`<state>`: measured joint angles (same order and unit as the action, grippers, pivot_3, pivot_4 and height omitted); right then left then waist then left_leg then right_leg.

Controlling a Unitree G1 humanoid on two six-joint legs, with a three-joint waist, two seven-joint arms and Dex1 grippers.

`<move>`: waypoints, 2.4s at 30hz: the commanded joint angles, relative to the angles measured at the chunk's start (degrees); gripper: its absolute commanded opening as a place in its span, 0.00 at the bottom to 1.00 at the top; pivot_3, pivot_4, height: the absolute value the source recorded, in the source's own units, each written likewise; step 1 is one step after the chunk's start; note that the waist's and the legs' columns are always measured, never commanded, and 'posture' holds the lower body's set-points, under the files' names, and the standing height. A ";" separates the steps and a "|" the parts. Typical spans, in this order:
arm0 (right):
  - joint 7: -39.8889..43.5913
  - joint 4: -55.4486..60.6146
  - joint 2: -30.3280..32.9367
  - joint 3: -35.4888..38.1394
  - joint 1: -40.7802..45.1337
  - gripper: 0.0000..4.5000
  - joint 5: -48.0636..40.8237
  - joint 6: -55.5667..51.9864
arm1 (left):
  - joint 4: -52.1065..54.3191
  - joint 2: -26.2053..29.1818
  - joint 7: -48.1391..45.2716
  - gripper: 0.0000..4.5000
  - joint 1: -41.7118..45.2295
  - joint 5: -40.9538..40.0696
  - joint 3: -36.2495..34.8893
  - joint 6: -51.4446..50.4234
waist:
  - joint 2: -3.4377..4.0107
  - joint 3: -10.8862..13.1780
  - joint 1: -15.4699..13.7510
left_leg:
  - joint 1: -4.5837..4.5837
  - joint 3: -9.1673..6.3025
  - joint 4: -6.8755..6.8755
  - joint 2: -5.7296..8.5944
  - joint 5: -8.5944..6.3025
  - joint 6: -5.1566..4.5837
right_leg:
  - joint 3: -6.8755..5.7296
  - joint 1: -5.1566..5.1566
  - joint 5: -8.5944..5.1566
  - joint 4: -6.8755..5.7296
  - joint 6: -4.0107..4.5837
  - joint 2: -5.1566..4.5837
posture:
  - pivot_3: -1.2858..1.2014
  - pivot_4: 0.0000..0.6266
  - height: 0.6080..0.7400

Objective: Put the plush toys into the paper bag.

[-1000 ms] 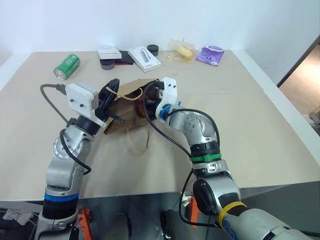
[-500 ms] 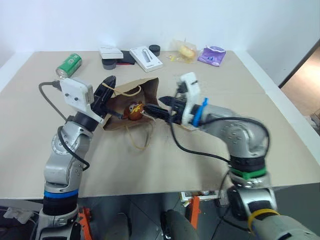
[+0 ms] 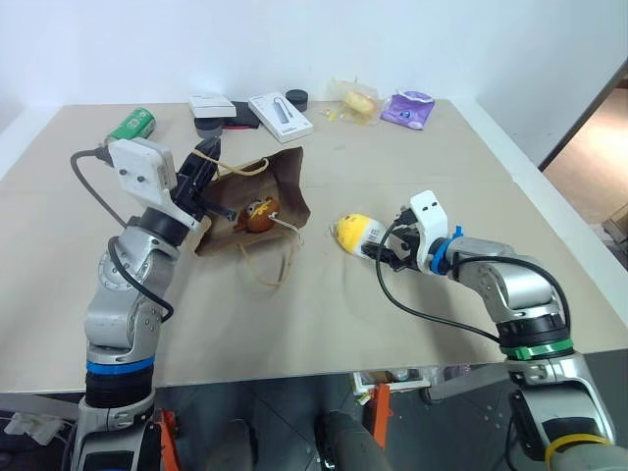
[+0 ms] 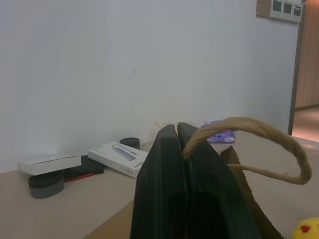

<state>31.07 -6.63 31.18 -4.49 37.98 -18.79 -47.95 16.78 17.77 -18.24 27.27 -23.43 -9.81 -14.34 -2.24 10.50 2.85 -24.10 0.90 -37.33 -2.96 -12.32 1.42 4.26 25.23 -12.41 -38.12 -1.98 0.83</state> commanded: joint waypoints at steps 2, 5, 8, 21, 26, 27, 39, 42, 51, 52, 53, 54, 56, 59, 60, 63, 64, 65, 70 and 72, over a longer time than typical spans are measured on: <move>0.21 0.15 -0.51 2.83 1.45 0.49 -0.12 1.06 | 0.87 0.44 -0.10 0.00 1.06 -0.94 -1.09 0.13 | 0.00 0.00 -0.11 | -0.02 0.03 -0.06 0.01 0.00 0.00 | 0.01 -0.01 0.01 0.00 -0.03 -0.03 | 0.52 0.24 1.00; 2.90 3.48 -0.95 6.15 1.05 0.19 -3.80 2.51 | 0.88 0.55 -0.12 0.00 0.88 -1.08 -1.19 0.03 | 0.00 0.00 -0.15 | -0.04 0.05 -0.11 0.06 0.00 0.00 | 0.02 -0.03 0.02 0.01 -0.07 -0.08 | 0.52 0.24 1.00; 8.99 11.75 -1.34 10.44 0.51 0.02 -12.17 2.46 | 0.71 0.56 -0.10 0.00 0.89 -1.18 -1.28 -0.10 | 0.03 0.02 -0.17 | -0.07 0.04 -0.11 0.06 0.00 0.00 | 0.03 -0.01 0.02 0.01 -0.09 -0.07 | 0.52 0.24 1.00; -2.80 14.41 -13.52 -0.75 8.73 0.02 -11.12 -7.97 | 0.24 0.20 0.23 0.00 1.38 -1.28 -1.11 -0.37 | 0.03 0.02 -0.11 | -0.05 -0.04 -0.12 0.01 0.13 -0.11 | -0.03 0.00 0.18 -0.02 0.01 -0.01 | 0.52 0.24 1.00; -10.94 2.15 -23.71 -1.15 15.52 0.02 -5.19 -2.93 | 0.64 0.11 0.41 0.00 1.34 -1.36 -1.02 -0.57 | 0.03 0.02 -0.11 | -0.08 -0.03 -0.13 0.00 0.15 -0.12 | -0.04 0.02 0.23 -0.02 0.02 -0.02 | 0.52 0.24 1.00; -12.47 -0.25 -25.58 -0.84 16.65 0.02 -4.20 -1.73 | 0.74 0.07 0.49 0.00 1.36 -1.36 -0.99 -0.63 | 0.03 0.02 -0.11 | -0.11 -0.03 -0.12 0.00 0.15 -0.12 | -0.04 0.04 0.24 -0.02 0.02 -0.02 | 0.52 0.24 1.00; -21.35 -13.93 -35.57 1.11 21.31 0.02 3.19 9.95 | 2.17 -0.71 1.51 0.00 0.79 -1.57 -0.79 -1.64 | 0.03 0.02 -0.13 | -0.22 -0.04 -0.06 0.05 0.14 -0.11 | -0.09 0.08 0.36 0.02 0.24 -0.12 | 0.52 0.24 1.00; -19.34 -12.29 -35.20 0.11 20.40 0.25 3.52 9.61 | 2.22 -0.99 2.15 0.00 0.89 -1.89 -1.03 -2.12 | 0.03 0.02 -0.12 | -0.22 -0.07 -0.05 0.04 0.14 -0.11 | -0.12 0.08 0.35 0.02 0.23 -0.10 | 0.52 0.24 1.00; -9.86 2.69 -28.37 -0.49 14.71 0.99 0.42 3.19 | 1.50 -1.38 3.52 0.00 2.73 -4.61 -1.64 -4.58 | 0.03 0.02 -0.16 | -0.23 -0.11 -0.06 0.05 0.14 -0.11 | -0.15 0.07 0.33 0.03 0.20 -0.12 | 0.52 0.24 1.00; -8.80 4.75 -27.23 -0.58 13.63 0.99 0.07 2.81 | 1.25 -1.34 3.64 0.00 3.05 -4.92 -1.83 -4.83 | 0.03 0.02 -0.16 | -0.23 -0.11 -0.06 0.05 0.14 -0.11 | -0.16 0.07 0.33 0.03 0.20 -0.11 | 0.52 0.24 1.00; -7.69 6.68 -26.13 -0.75 12.56 0.99 -0.13 2.81 | 1.08 -1.30 3.75 0.00 3.28 -5.16 -2.00 -5.02 | 0.03 0.02 -0.19 | -0.23 -0.13 -0.06 0.05 0.14 -0.11 | -0.17 0.07 0.33 0.03 0.19 -0.11 | 0.52 0.24 1.00; -5.56 9.07 -24.49 -1.20 11.07 0.99 -0.36 3.86 | 0.86 -1.32 3.97 0.00 3.53 -5.59 -2.22 -5.42 | 0.03 0.02 -0.21 | -0.23 -0.15 -0.06 0.04 0.14 -0.11 | -0.19 0.06 0.32 0.03 0.19 -0.11 | 0.52 0.24 1.00; -0.64 13.23 -20.17 -3.17 7.74 0.99 0.94 8.98 | 0.37 -1.33 4.21 0.00 4.11 -6.16 -2.61 -6.00 | 0.03 0.02 -0.17 | -0.22 -0.13 -0.06 0.05 0.14 -0.11 | -0.16 0.06 0.29 0.03 0.14 -0.10 | 0.52 0.24 1.00; 5.95 15.92 -11.20 -9.07 0.71 0.99 9.05 25.71 | -0.26 -1.24 4.43 0.00 4.85 -6.97 -3.09 -6.83 | 0.03 0.02 -0.14 | -0.22 -0.13 -0.06 0.07 0.14 -0.11 | -0.16 0.06 0.13 0.03 -0.13 -0.11 | 0.52 0.24 1.00; 6.86 15.43 -8.81 -10.54 -1.53 0.99 11.83 31.38 | -0.48 -1.21 4.37 0.00 5.01 -7.08 -3.14 -6.99 | 0.03 0.02 -0.15 | -0.21 -0.12 -0.05 0.07 0.14 -0.11 | -0.15 0.06 0.12 0.04 -0.14 -0.11 | 0.52 0.24 1.00; 6.05 10.68 -3.55 -14.13 -5.95 0.99 21.43 50.83 | -1.06 -1.14 4.25 0.00 5.41 -7.43 -3.28 -7.38 | 0.03 0.02 -0.15 | -0.19 -0.11 -0.05 0.08 0.14 -0.11 | -0.14 0.05 0.12 0.05 -0.14 -0.11 | 0.52 0.24 1.00; 4.85 8.56 -2.13 -15.32 -6.46 0.99 25.15 56.87 | -1.22 -1.16 4.29 0.00 5.53 -7.57 -3.36 -7.51 | 0.03 0.02 -0.03 | -0.19 -0.10 -0.05 0.08 0.14 -0.11 | -0.12 0.05 0.12 0.05 -0.14 -0.11 | 0.52 0.24 1.00; 2.70 5.93 -0.44 -16.92 -6.59 0.99 29.95 63.55 | -1.32 -1.19 4.40 0.00 5.62 -7.78 -3.44 -7.70 | 0.03 0.02 0.07 | -0.12 0.02 -0.06 0.08 0.14 -0.10 | -0.04 0.06 0.14 0.05 -0.11 -0.10 | 0.52 0.24 1.00; -11.01 -4.68 1.65 -20.68 -4.71 0.99 47.48 83.86 | -1.84 -1.46 4.83 0.00 6.02 -8.50 -3.88 -8.42 | 0.02 0.03 0.05 | -0.03 0.07 -0.07 0.08 0.24 0.03 | 0.02 0.04 0.20 0.03 -0.05 -0.09 | 0.52 0.24 1.00; -15.57 -7.01 0.11 -20.98 -3.71 0.99 51.27 86.91 | -2.12 -1.41 4.97 0.00 6.19 -8.73 -3.92 -8.51 | 0.01 0.03 0.02 | -0.03 0.07 -0.06 0.08 0.30 0.13 | 0.04 0.04 0.22 0.02 -0.05 -0.09 | 0.52 0.24 1.00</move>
<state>20.42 -13.08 32.45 -25.69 32.27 29.06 34.94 14.03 16.28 -13.69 31.80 -31.58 -12.47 -22.99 -2.22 10.53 2.87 -24.14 0.97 -37.39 -2.88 -12.00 1.60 4.31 25.27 -12.19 -38.10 -2.03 0.73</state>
